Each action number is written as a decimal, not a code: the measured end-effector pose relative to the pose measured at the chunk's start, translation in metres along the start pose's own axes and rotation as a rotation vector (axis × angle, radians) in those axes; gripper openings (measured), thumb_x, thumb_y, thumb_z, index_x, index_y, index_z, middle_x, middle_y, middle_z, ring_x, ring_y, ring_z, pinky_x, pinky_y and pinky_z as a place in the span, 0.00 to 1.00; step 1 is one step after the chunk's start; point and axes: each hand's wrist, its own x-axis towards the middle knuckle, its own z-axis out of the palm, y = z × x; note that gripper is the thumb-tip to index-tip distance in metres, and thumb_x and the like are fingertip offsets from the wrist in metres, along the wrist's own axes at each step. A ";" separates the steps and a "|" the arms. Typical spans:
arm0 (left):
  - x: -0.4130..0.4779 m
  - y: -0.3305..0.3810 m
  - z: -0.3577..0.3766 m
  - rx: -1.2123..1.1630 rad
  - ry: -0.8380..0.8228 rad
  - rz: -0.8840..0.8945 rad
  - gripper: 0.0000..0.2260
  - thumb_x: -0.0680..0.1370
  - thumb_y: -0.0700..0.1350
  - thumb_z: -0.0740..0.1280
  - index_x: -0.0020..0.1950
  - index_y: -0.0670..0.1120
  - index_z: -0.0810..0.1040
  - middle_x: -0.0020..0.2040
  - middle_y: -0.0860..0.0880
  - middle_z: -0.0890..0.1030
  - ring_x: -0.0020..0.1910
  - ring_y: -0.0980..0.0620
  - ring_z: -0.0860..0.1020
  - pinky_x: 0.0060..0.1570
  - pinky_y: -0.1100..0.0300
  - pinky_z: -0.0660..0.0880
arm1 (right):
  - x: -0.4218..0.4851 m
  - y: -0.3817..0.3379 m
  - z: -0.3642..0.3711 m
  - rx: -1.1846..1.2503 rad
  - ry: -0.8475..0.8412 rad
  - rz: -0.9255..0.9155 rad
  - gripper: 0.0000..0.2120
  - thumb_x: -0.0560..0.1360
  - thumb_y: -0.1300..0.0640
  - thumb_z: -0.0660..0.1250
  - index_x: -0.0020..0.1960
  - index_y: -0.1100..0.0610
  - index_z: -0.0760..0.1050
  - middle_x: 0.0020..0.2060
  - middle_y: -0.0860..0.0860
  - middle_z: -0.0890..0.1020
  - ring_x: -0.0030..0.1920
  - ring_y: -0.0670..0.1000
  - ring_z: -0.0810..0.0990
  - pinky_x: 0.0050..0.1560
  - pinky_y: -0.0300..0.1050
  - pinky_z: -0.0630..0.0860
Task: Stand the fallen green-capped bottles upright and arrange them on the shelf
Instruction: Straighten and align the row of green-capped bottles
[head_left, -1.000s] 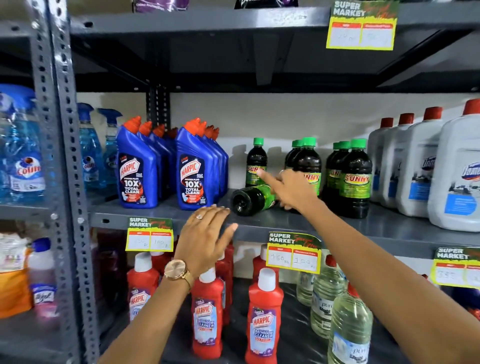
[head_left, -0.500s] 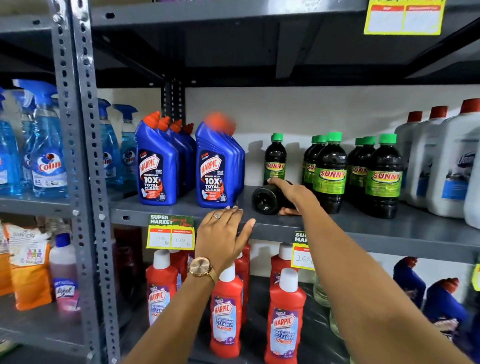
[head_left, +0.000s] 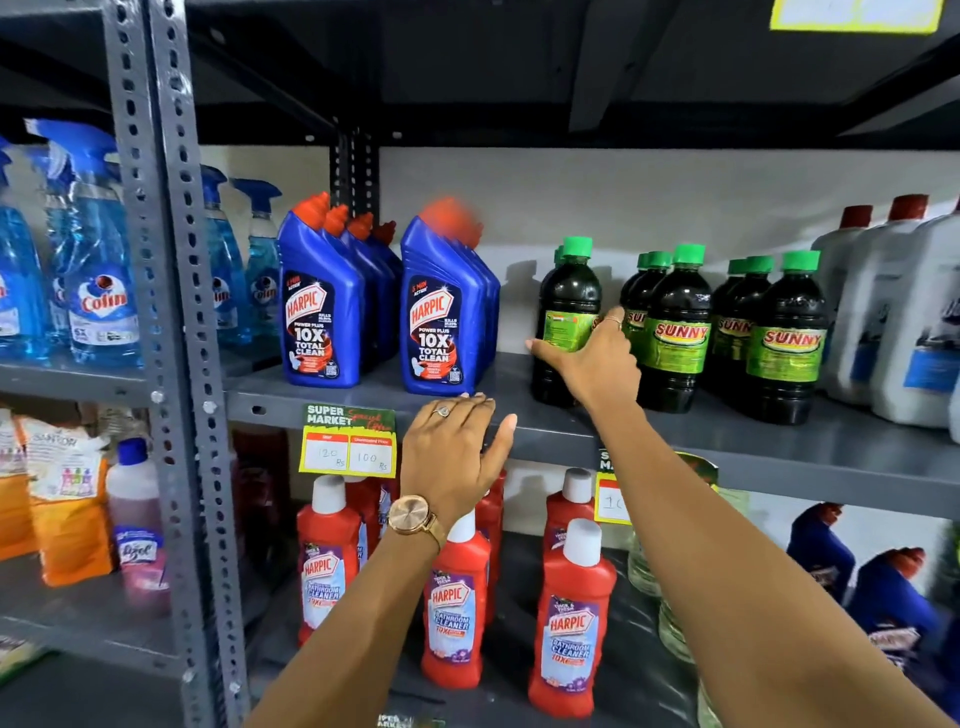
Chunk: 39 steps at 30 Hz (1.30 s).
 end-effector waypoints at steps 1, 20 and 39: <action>0.000 0.001 0.000 0.001 0.000 -0.007 0.20 0.78 0.55 0.58 0.51 0.43 0.83 0.50 0.46 0.85 0.50 0.49 0.82 0.55 0.56 0.71 | 0.001 0.001 0.001 -0.009 -0.030 0.019 0.58 0.61 0.35 0.75 0.76 0.65 0.52 0.68 0.62 0.72 0.67 0.64 0.73 0.62 0.59 0.73; 0.000 0.003 -0.003 -0.057 -0.035 -0.051 0.20 0.78 0.55 0.58 0.52 0.43 0.83 0.50 0.47 0.85 0.50 0.49 0.81 0.55 0.55 0.72 | 0.004 0.010 0.004 0.235 -0.219 0.081 0.36 0.67 0.50 0.76 0.66 0.63 0.63 0.59 0.60 0.78 0.59 0.60 0.78 0.59 0.53 0.75; 0.001 0.006 -0.006 -0.079 -0.093 -0.094 0.22 0.77 0.56 0.56 0.52 0.43 0.83 0.51 0.47 0.85 0.51 0.48 0.81 0.57 0.54 0.72 | 0.006 0.010 0.006 0.180 -0.277 0.072 0.39 0.66 0.54 0.78 0.68 0.64 0.60 0.63 0.61 0.76 0.63 0.62 0.76 0.63 0.54 0.74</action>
